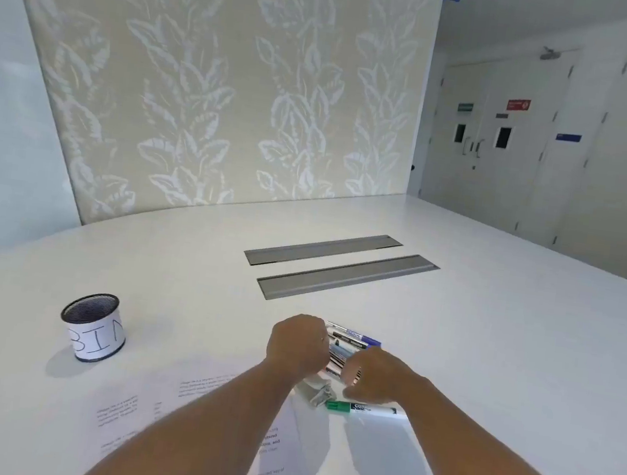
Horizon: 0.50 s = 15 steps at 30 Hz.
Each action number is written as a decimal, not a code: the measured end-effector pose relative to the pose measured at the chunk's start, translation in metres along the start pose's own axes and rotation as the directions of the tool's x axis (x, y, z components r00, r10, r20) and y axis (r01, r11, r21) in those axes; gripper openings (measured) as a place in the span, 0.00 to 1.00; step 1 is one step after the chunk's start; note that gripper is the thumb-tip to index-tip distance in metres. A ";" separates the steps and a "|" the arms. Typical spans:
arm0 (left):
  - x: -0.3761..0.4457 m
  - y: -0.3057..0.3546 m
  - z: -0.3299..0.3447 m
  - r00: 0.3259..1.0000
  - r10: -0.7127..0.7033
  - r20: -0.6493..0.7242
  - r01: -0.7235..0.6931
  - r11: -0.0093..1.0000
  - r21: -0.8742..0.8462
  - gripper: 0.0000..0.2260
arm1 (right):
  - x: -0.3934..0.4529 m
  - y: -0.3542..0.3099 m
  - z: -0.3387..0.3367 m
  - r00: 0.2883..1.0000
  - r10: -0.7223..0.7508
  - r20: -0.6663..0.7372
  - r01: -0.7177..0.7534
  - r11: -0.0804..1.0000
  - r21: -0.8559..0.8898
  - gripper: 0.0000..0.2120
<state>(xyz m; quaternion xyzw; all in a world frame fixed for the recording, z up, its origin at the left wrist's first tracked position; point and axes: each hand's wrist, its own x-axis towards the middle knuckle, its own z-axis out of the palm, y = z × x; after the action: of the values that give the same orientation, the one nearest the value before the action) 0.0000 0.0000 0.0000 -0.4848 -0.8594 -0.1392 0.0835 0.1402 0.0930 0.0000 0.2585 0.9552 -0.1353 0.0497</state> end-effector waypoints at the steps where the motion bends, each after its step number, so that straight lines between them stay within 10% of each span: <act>1: 0.001 0.001 0.003 0.999 -0.011 0.051 0.010 1.000 0.008 0.12 | -0.001 0.004 0.003 0.999 0.010 0.039 -0.011 1.000 0.021 0.13; 15: 0.015 -0.009 0.045 0.929 -0.231 0.291 0.240 0.971 0.005 0.19 | 0.005 0.042 0.023 0.998 0.039 0.056 -0.032 0.993 -0.116 0.11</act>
<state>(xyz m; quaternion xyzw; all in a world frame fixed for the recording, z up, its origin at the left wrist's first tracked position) -0.0161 0.0225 -0.0401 -0.3948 -0.9119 -0.0891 -0.0677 0.1576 0.1244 -0.0323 0.2681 0.9548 -0.0868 0.0949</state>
